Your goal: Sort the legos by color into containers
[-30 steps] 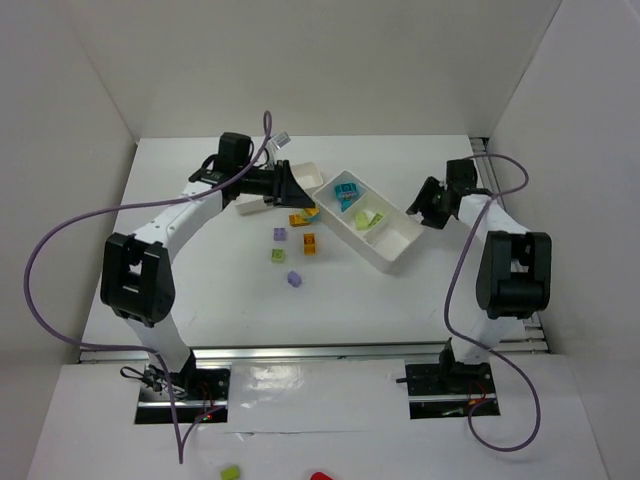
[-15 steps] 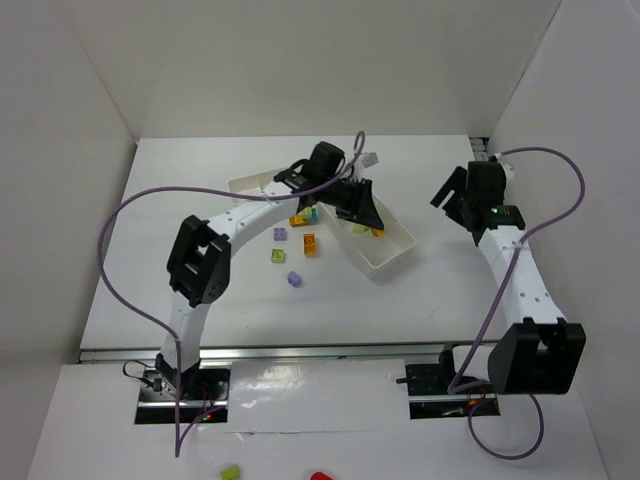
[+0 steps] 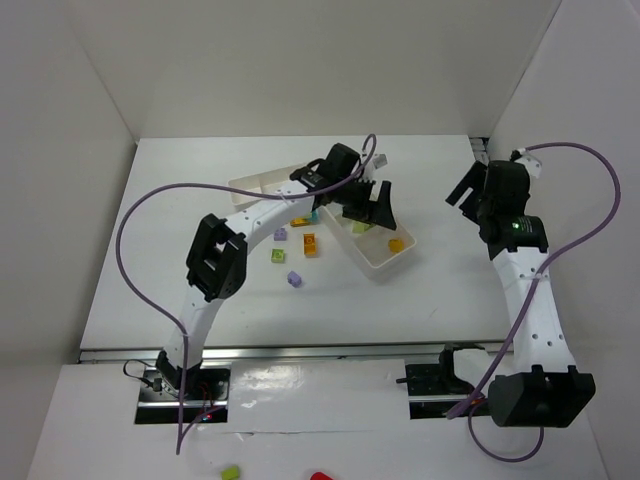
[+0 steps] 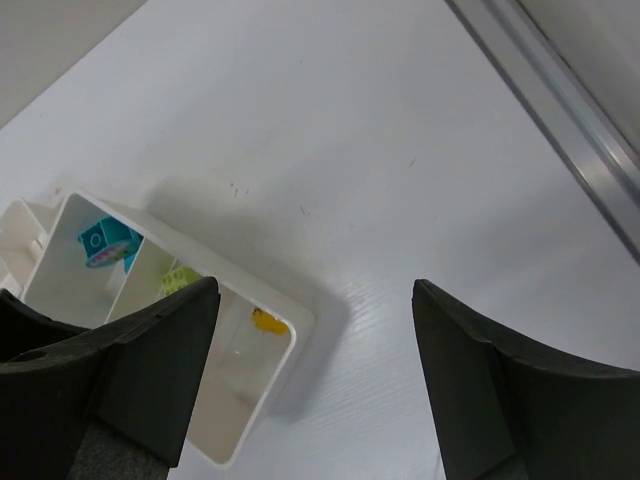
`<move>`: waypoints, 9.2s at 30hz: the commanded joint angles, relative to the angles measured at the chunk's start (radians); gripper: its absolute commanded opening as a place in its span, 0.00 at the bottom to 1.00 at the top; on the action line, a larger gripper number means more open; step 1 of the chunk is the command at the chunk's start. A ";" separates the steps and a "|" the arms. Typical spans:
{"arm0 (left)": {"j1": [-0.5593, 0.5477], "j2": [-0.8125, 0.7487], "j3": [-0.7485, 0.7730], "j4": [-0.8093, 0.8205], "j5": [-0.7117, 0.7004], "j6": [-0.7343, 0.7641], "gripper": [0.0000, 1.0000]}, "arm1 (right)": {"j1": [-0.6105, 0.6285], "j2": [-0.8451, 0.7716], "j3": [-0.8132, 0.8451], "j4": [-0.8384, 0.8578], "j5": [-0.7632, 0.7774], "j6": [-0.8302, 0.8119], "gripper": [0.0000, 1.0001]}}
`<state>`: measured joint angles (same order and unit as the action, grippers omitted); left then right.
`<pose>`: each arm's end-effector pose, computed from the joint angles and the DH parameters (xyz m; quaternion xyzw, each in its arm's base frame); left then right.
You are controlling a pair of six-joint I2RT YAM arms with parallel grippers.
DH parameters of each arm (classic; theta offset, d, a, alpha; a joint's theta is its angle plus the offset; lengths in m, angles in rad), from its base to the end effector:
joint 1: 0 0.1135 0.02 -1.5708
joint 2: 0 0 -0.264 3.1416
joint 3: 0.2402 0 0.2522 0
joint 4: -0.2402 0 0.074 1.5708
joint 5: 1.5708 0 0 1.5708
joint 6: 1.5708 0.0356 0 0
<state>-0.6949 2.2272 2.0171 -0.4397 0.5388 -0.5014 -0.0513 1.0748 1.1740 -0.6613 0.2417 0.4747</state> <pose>0.3850 -0.3447 0.2670 0.2011 0.8481 -0.4383 0.2197 0.2233 -0.0200 0.3718 0.2822 0.8241 -0.0024 0.4912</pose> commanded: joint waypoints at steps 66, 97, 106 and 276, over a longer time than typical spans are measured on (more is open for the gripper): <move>0.423 -0.557 -0.658 -0.209 -0.393 0.004 0.91 | 0.610 0.323 -0.051 0.037 0.236 0.159 0.51; 0.001 -0.403 -0.798 -0.123 -0.639 0.119 0.78 | 0.573 0.323 0.033 0.029 0.225 0.100 0.77; -0.008 -0.385 -0.779 -0.102 -0.658 0.119 0.64 | 0.573 0.341 0.052 0.029 0.216 0.082 0.77; 0.629 -0.911 -0.764 -0.277 -0.516 -0.012 0.77 | 0.969 1.168 0.598 0.217 -0.070 0.013 0.57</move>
<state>-0.0727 1.3499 1.2560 -0.7319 0.0269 -0.5049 0.8913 2.2341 1.7180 -0.4015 0.1169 0.4789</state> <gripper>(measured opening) 0.764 0.598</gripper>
